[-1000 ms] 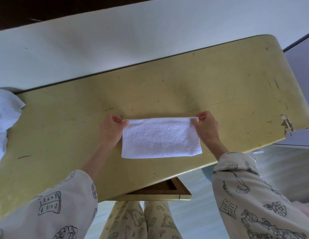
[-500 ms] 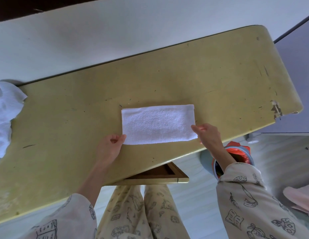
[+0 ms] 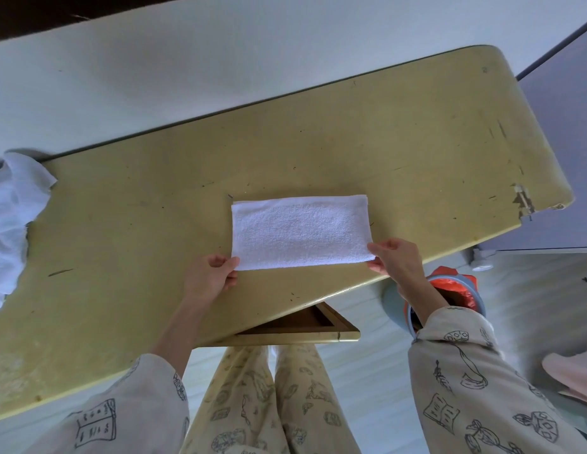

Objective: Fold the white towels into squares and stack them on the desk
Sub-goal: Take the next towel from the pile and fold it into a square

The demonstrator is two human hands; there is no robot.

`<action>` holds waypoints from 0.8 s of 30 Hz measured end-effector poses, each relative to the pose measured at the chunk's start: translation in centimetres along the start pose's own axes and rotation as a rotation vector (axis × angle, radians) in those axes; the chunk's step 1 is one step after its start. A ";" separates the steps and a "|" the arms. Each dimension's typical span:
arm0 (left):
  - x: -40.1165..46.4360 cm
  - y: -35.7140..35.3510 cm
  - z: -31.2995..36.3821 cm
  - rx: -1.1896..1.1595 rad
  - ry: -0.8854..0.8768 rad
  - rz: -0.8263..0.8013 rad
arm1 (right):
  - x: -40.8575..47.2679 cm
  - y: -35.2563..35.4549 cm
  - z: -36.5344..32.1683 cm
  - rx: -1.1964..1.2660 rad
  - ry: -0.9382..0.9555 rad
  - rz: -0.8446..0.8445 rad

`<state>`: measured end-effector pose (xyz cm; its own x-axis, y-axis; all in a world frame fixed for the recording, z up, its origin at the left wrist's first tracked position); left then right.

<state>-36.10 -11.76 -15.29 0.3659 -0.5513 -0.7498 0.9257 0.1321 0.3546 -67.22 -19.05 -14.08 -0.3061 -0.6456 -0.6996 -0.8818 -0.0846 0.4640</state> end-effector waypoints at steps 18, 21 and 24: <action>-1.5 -3.8 2.8 0.758 -0.792 0.416 | -2.6 -6.9 -1.5 -0.766 1.089 0.325; 0.6 -6.8 3.6 0.851 -0.884 0.320 | -1.5 -10.6 -2.3 -0.776 1.116 0.244; 2.8 -7.8 3.0 0.984 -0.920 0.275 | 0.7 -11.2 -1.9 -0.865 1.080 0.251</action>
<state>-42.58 -16.84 -18.50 -0.0276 -0.9954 -0.0915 0.2439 -0.0955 0.9651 -56.90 -19.96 -18.74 0.3507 -0.9362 0.0239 -0.2279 -0.0605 0.9718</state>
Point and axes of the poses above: each hand's wrist, its own x-axis towards the middle knuckle, its own y-axis out of the back of the hand, z = x × y, the point moved 3 cm from there along x, towards the middle knuckle, and after that the axes turned 1 degree about z, right-handed, at the moved point
